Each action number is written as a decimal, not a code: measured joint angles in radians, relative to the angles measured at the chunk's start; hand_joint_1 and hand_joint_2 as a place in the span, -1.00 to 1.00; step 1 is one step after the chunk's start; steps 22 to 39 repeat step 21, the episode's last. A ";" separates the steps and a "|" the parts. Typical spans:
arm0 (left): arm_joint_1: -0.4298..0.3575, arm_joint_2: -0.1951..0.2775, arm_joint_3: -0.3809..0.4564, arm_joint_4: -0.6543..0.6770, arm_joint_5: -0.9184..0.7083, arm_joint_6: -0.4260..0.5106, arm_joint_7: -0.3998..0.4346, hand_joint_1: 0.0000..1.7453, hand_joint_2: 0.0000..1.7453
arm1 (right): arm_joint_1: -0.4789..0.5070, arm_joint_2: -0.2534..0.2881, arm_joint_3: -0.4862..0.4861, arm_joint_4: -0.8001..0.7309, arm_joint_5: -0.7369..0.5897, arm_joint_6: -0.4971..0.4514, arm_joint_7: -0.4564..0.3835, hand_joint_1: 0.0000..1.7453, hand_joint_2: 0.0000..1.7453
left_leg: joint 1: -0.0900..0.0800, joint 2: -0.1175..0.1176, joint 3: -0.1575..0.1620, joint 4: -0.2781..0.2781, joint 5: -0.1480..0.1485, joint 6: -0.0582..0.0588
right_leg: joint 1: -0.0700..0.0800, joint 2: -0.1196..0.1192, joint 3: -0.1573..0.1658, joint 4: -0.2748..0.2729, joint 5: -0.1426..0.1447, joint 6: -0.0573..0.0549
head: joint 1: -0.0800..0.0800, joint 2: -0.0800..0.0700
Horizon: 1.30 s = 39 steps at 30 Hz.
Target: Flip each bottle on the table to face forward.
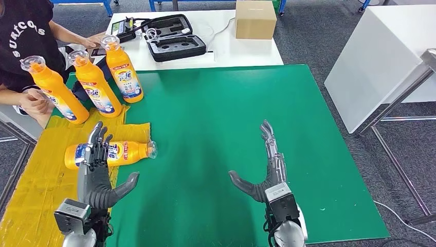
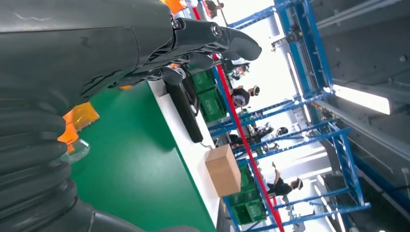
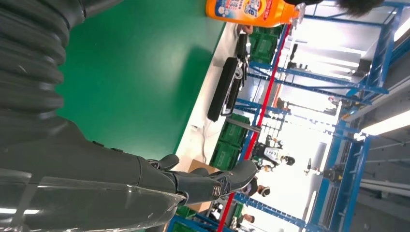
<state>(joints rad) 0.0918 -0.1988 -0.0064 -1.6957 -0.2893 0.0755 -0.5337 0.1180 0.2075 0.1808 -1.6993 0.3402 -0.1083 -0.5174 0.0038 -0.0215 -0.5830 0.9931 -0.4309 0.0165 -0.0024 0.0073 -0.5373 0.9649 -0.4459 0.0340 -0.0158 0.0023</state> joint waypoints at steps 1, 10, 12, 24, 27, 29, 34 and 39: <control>0.002 -0.004 0.004 -0.002 0.001 -0.005 0.007 -1.00 1.00 | 0.003 0.001 -0.002 -0.003 -0.001 0.004 0.001 -1.00 1.00 | 0.000 0.000 0.000 0.000 0.000 0.000 | 0.000 0.000 0.000 0.000 0.000 0.000 | 0.000 0.000; 0.011 -0.024 0.010 0.016 -0.012 -0.041 0.092 -1.00 1.00 | 0.016 0.010 -0.007 -0.011 -0.003 0.054 0.007 -1.00 1.00 | 0.000 0.000 0.000 0.000 0.000 0.000 | 0.000 0.000 0.000 0.000 0.000 0.000 | 0.000 0.000; 0.013 -0.024 0.008 0.020 -0.015 -0.044 0.095 -1.00 1.00 | 0.017 0.011 -0.007 -0.011 0.004 0.050 0.011 -1.00 1.00 | 0.000 0.000 0.000 0.000 0.000 0.000 | 0.000 0.000 0.000 0.000 0.000 0.000 | 0.000 0.000; 0.017 -0.024 -0.007 0.030 -0.030 -0.048 0.103 -1.00 1.00 | 0.017 0.013 -0.007 -0.010 0.005 0.053 0.025 -1.00 1.00 | 0.000 0.000 0.000 0.000 0.000 0.000 | 0.000 0.000 0.000 0.000 0.000 0.000 | 0.000 0.000; 0.017 -0.024 -0.007 0.030 -0.030 -0.048 0.103 -1.00 1.00 | 0.017 0.013 -0.007 -0.010 0.005 0.053 0.025 -1.00 1.00 | 0.000 0.000 0.000 0.000 0.000 0.000 | 0.000 0.000 0.000 0.000 0.000 0.000 | 0.000 0.000; 0.017 -0.024 -0.007 0.030 -0.030 -0.048 0.103 -1.00 1.00 | 0.017 0.013 -0.007 -0.010 0.005 0.053 0.025 -1.00 1.00 | 0.000 0.000 0.000 0.000 0.000 0.000 | 0.000 0.000 0.000 0.000 0.000 0.000 | 0.000 0.000; 0.017 -0.024 -0.007 0.030 -0.030 -0.048 0.103 -1.00 1.00 | 0.017 0.013 -0.007 -0.010 0.005 0.053 0.025 -1.00 1.00 | 0.000 0.000 0.000 0.000 0.000 0.000 | 0.000 0.000 0.000 0.000 0.000 0.000 | 0.000 0.000; 0.017 -0.024 -0.007 0.030 -0.030 -0.048 0.103 -1.00 1.00 | 0.017 0.013 -0.007 -0.010 0.005 0.053 0.025 -1.00 1.00 | 0.000 0.000 0.000 0.000 0.000 0.000 | 0.000 0.000 0.000 0.000 0.000 0.000 | 0.000 0.000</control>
